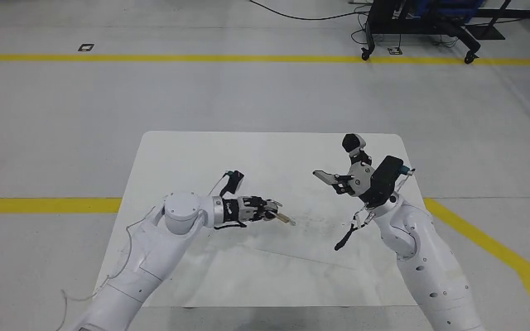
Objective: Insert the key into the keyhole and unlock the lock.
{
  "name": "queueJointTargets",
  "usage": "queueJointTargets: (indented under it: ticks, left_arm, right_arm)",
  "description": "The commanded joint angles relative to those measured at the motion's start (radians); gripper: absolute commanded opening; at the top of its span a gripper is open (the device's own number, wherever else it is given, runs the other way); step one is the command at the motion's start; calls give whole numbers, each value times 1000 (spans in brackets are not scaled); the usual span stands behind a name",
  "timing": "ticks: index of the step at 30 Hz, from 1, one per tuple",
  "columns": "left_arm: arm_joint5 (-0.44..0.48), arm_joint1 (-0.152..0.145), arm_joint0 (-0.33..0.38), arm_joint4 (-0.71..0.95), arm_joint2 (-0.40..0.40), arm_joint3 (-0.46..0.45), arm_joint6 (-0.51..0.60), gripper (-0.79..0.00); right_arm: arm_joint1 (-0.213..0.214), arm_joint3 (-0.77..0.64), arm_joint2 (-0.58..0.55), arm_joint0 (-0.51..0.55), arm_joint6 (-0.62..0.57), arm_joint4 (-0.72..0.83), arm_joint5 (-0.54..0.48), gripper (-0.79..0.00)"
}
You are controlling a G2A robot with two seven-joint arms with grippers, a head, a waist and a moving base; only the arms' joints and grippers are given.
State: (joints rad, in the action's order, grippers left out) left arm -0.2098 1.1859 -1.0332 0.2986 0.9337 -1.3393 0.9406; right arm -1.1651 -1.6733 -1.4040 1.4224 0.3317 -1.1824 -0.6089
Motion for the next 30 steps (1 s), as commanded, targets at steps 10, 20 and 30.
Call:
queueJointTargets:
  ticks: [10, 20, 30]
  left_arm:
    - [-76, 13, 28, -47, -55, 30, -31, -523]
    - [-22, 6, 32, -1, -2, 38, -7, -52]
    - [432, -40, -48, 29, 199, -129, 107, -3]
  right_arm:
    - [0, 0, 0, 0, 0, 0, 0, 0]
    - [0, 0, 0, 0, 0, 0, 0, 0]
    - [0, 0, 0, 0, 0, 0, 0, 0]
